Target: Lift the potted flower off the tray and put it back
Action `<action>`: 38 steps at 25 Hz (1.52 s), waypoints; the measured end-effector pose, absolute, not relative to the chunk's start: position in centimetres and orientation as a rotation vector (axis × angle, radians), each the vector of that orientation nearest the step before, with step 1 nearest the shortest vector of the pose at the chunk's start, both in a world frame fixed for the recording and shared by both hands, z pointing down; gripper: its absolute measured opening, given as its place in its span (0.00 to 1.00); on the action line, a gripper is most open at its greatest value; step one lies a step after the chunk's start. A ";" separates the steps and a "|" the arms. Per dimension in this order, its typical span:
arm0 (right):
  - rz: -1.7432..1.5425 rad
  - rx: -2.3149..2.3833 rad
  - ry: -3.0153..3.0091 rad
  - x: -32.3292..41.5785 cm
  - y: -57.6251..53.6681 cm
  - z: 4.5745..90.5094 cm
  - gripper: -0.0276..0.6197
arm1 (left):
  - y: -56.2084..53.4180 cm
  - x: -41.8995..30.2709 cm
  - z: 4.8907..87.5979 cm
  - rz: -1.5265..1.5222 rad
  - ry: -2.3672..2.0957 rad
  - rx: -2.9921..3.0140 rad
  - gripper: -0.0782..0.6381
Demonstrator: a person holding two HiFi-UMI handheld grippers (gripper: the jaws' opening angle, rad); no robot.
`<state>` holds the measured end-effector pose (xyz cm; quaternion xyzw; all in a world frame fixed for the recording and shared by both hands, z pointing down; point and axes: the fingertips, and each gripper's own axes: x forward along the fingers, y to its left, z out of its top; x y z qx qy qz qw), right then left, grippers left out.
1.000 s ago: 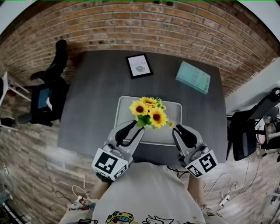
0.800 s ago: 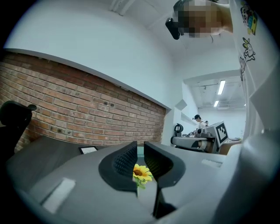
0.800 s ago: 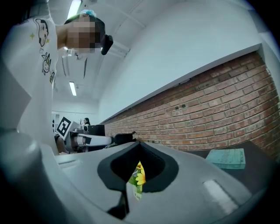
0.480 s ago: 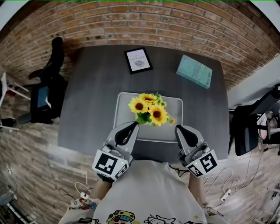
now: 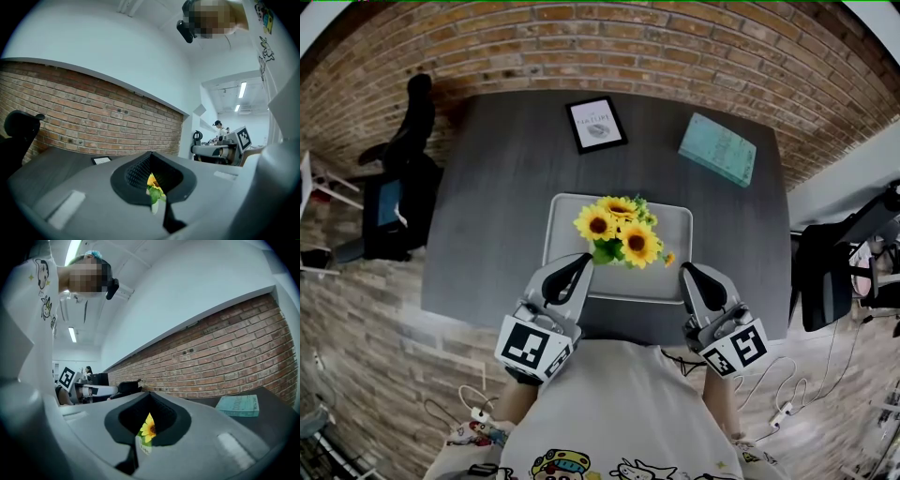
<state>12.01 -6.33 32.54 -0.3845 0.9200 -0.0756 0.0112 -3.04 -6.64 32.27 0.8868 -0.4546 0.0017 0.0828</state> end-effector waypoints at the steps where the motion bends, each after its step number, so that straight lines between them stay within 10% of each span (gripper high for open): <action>1: -0.236 -1.203 2.869 12.1 -6.4 32.5 0.05 | -6.6 -3.1 32.3 0.008 -1.360 2.648 0.12; 38: -0.250 -1.263 2.867 12.5 -6.4 33.0 0.05 | -6.3 -3.0 32.7 0.028 -1.368 2.642 0.12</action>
